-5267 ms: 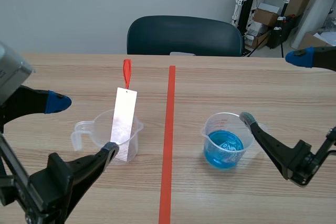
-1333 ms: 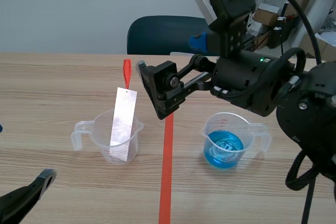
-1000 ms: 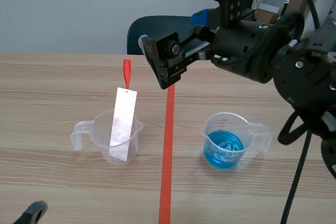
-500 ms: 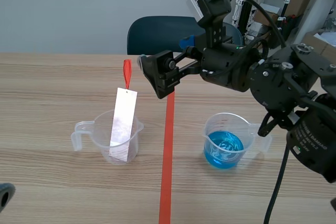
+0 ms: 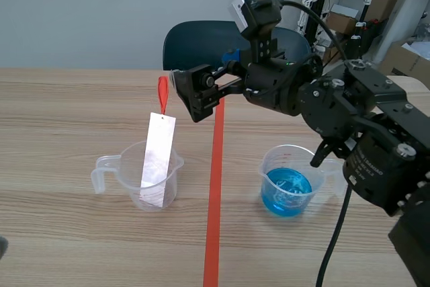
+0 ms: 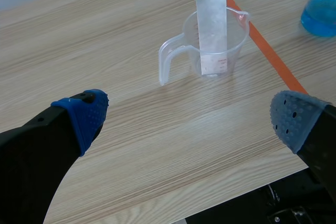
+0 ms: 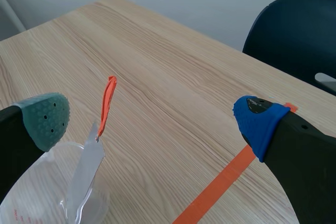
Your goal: Do the redox reaction experiment. lift the metal plate out of the left beaker
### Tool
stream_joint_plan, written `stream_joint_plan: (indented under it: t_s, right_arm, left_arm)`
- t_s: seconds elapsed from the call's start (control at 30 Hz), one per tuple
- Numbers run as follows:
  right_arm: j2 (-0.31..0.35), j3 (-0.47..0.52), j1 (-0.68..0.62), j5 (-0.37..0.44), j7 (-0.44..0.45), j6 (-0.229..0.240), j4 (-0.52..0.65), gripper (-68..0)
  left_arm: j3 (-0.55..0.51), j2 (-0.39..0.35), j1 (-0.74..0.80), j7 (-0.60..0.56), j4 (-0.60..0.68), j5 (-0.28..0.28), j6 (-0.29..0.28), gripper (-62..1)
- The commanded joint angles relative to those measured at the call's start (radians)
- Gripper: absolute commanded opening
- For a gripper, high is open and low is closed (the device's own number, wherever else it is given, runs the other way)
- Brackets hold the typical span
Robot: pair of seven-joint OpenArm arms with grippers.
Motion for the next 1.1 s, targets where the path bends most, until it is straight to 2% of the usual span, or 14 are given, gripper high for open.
stream_joint_plan:
  t_s: [0.0,0.1,0.27,0.43,0.6,0.83,1.07]
  right_arm:
    - [-0.006,0.005,0.030,0.010,0.026,0.008,0.012,0.4]
    - [-0.016,0.004,0.042,0.003,0.026,0.029,0.000,0.4]
    - [-0.020,-0.011,0.070,-0.004,0.040,0.029,-0.027,0.4]
    - [-0.045,-0.029,0.098,-0.028,0.071,0.029,-0.097,0.4]
    - [-0.071,-0.053,0.122,-0.066,0.105,0.029,-0.165,0.4]
    - [-0.098,-0.081,0.126,-0.114,0.136,0.029,-0.178,0.4]
    - [-0.124,-0.096,0.168,-0.121,0.152,0.025,-0.232,0.4]
  left_arm:
    - [0.000,-0.001,0.001,-0.024,0.011,-0.003,0.001,1.4]
    - [0.000,-0.001,0.001,-0.070,0.011,-0.003,-0.002,1.4]
    - [0.000,-0.001,0.001,-0.163,0.011,-0.003,-0.022,1.4]
    - [0.000,-0.001,0.001,-0.171,0.011,-0.003,-0.063,1.4]
    - [0.000,-0.001,0.001,-0.171,0.011,-0.003,-0.063,1.4]
    - [0.000,-0.001,0.001,-0.179,0.011,-0.003,-0.062,1.4]
    - [0.000,-0.001,0.001,-0.178,0.011,-0.003,-0.063,1.4]
